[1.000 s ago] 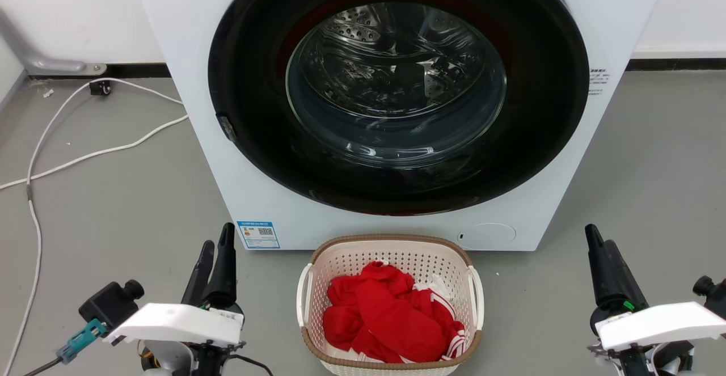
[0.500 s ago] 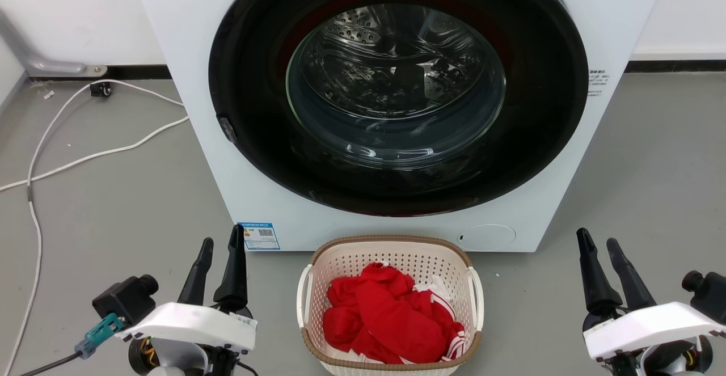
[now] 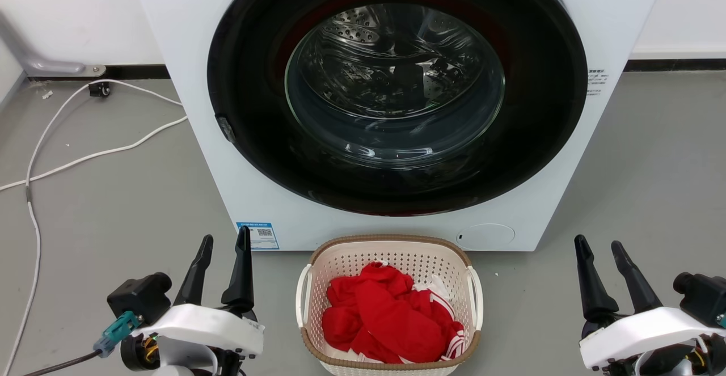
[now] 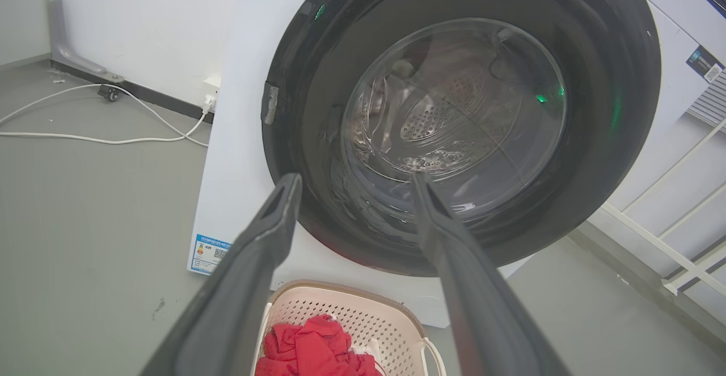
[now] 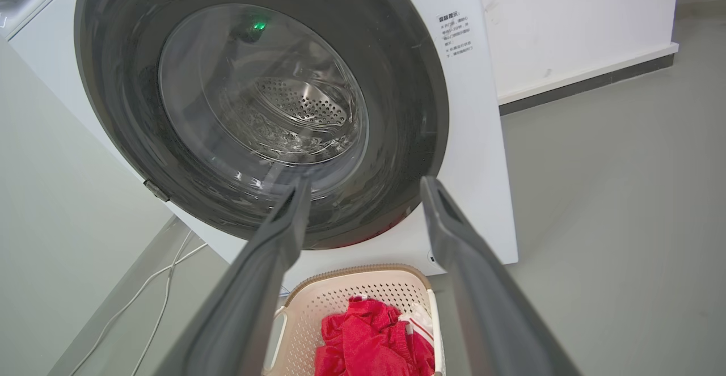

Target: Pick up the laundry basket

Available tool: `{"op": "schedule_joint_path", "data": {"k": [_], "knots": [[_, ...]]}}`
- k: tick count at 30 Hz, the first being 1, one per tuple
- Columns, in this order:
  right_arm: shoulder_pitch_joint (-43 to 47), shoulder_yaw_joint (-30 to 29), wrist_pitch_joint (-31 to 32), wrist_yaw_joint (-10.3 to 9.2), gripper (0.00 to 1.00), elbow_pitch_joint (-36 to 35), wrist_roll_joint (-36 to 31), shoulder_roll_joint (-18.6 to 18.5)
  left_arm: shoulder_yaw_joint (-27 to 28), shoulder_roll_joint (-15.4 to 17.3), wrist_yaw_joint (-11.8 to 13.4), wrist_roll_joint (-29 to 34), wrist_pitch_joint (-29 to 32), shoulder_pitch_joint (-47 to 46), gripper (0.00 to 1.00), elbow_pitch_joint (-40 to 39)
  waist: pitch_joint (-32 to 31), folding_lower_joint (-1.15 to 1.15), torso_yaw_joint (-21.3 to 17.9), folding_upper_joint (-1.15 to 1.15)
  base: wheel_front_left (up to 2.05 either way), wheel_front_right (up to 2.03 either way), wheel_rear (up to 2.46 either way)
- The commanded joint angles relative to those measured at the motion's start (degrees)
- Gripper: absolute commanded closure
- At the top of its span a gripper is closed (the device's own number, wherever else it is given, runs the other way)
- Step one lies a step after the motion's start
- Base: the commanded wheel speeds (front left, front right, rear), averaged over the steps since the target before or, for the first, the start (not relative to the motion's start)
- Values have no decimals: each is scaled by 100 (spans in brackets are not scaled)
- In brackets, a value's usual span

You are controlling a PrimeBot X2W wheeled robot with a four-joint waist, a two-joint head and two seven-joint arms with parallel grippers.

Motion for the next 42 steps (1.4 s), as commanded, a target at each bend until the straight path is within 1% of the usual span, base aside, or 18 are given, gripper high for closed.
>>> {"op": "schedule_joint_path", "data": {"k": [1,19,42], "knots": [[-14,2,-1,0,0,-97,-148,13,0,39,33,145,-47,-105,0,-39,1,0,-3,0,0,0,0],[76,44,-28,0,0,-241,-1148,29,35,59,179,1106,-274,-118,0,16,14,0,-55,0,0,0,0],[183,51,-129,-1,0,-341,-2171,46,-64,5,241,2092,-522,-110,0,153,0,0,-43,0,0,0,0]]}}
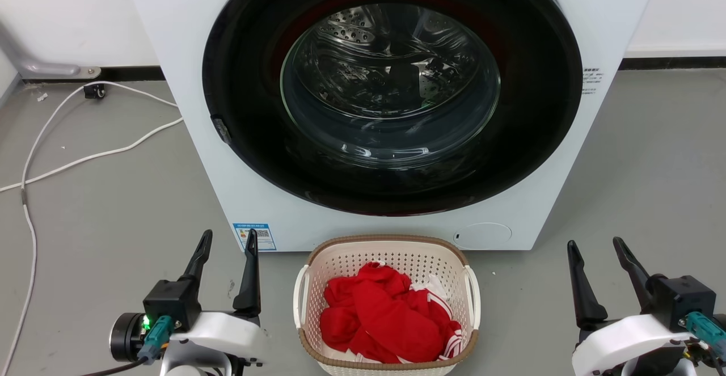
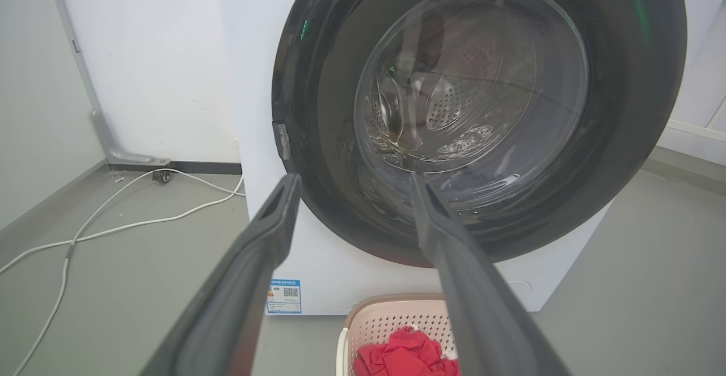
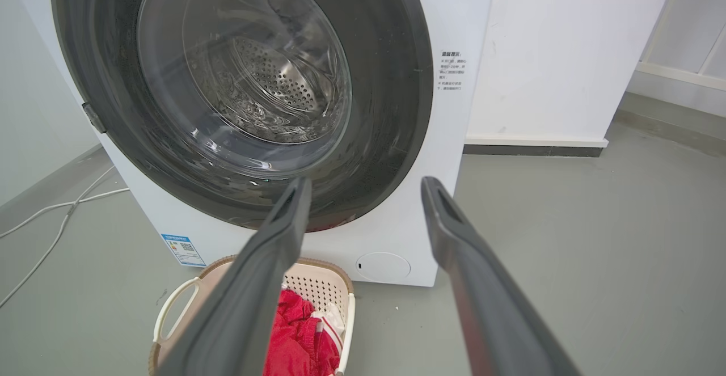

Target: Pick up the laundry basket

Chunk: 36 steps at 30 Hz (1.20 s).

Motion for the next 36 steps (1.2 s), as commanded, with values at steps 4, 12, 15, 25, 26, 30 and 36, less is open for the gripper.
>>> {"op": "schedule_joint_path", "data": {"k": [4,12,15,25,26,30,36], "knots": [[73,-12,-44,-2,0,-41,-214,28,-23,-24,38,226,-68,-76,0,5,4,0,-13,0,0,0,0],[116,-51,-76,-2,0,-48,-502,32,-36,-32,59,505,-146,-87,0,56,29,0,-32,0,0,0,0],[95,-60,-87,-3,0,-33,-492,33,-22,-34,65,494,-146,-89,0,64,37,0,-35,0,0,0,0],[82,-63,-99,-3,0,1,-441,32,7,-34,72,493,-140,-86,0,95,48,0,-33,0,0,0,0],[81,-59,-100,-3,0,3,-441,32,14,-33,72,488,-140,-93,0,101,49,0,-34,0,0,0,0],[82,-56,-102,-3,0,12,-428,32,26,-24,69,487,-140,-91,0,118,55,0,-38,0,0,0,0],[-148,-108,-62,-3,0,107,-320,31,39,14,55,478,-140,-277,0,199,307,0,-69,0,0,0,0]]}}
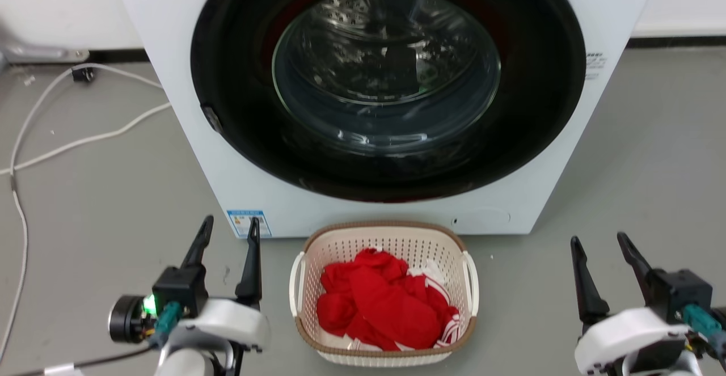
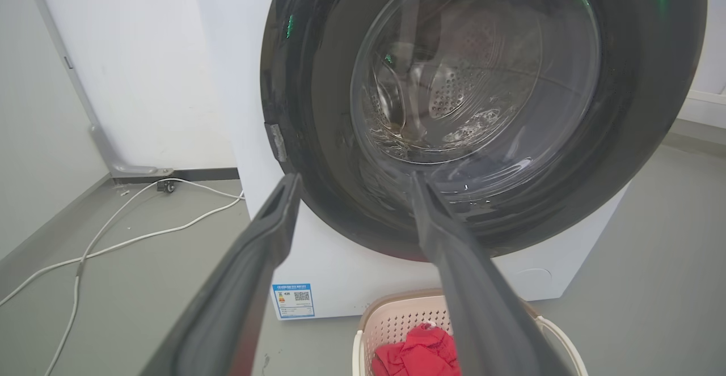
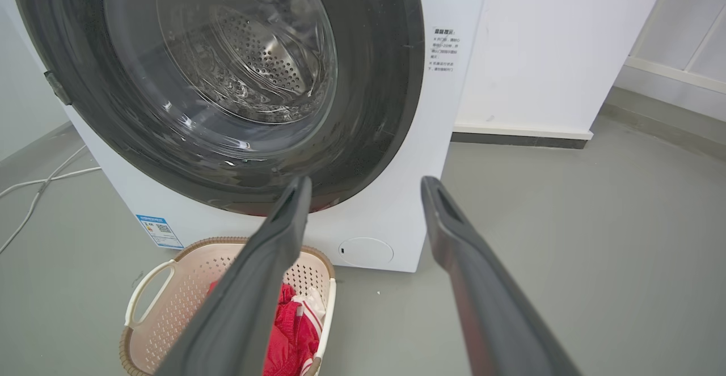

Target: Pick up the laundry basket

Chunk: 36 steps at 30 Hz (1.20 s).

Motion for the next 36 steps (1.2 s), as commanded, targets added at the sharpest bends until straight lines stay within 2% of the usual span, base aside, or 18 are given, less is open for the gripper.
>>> {"op": "schedule_joint_path", "data": {"k": [1,11,22,27,36], "knots": [[-128,-7,25,-4,0,39,24,24,20,34,-11,-15,-12,-112,0,43,133,0,-18,0,0,0,0],[-1238,148,382,-4,0,925,147,23,43,203,-220,-291,248,-1296,0,949,1146,0,-79,0,0,0,0],[-2764,495,811,-4,0,2651,439,18,-155,508,-453,-872,939,-2738,0,2600,2306,0,-175,0,0,0,0],[-3436,761,950,-4,0,3616,684,18,-543,638,-470,-1139,1171,-3301,0,3383,2753,0,-225,0,0,0,0],[-4543,1383,1353,-4,0,5233,1281,18,-1579,964,-468,-2188,1883,-4047,0,4221,3405,0,-313,0,0,0,0]]}}
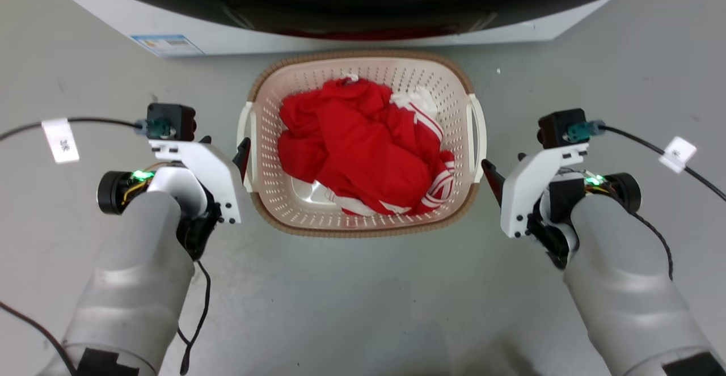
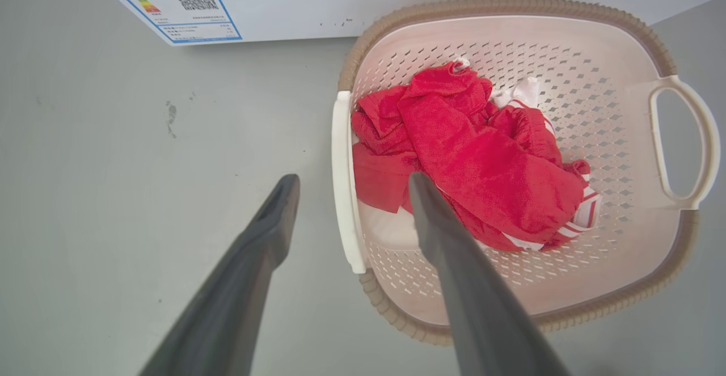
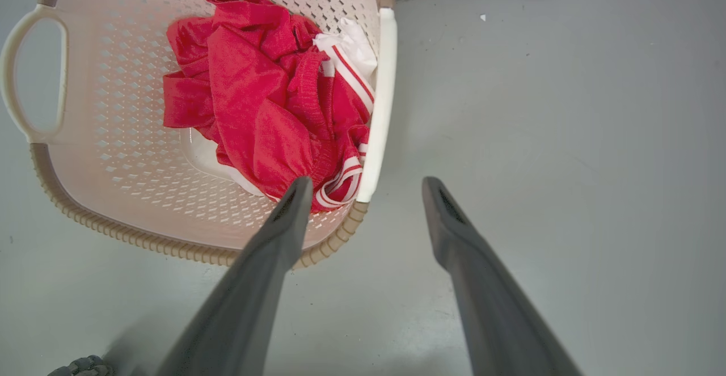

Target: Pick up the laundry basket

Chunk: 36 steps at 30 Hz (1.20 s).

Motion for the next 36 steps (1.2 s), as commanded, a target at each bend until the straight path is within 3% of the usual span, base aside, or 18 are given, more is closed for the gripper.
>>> {"op": "schedule_joint_path", "data": {"k": [1,9,17,36], "knots": [[-202,88,54,-4,0,140,94,9,-133,55,2,-129,119,-146,0,32,182,-1,-49,0,0,0,0],[-1016,722,312,-4,0,862,744,11,-971,470,1,-1044,1039,-658,0,89,634,-1,-125,0,0,0,0],[-1646,1231,474,-4,0,1260,1145,12,-1621,713,0,-1600,1472,-1089,0,85,988,-1,-177,0,0,0,0],[-2106,1817,398,-4,0,1736,1726,10,-2465,648,0,-2296,1279,-1676,0,441,1502,-1,-87,0,0,0,0]]}}
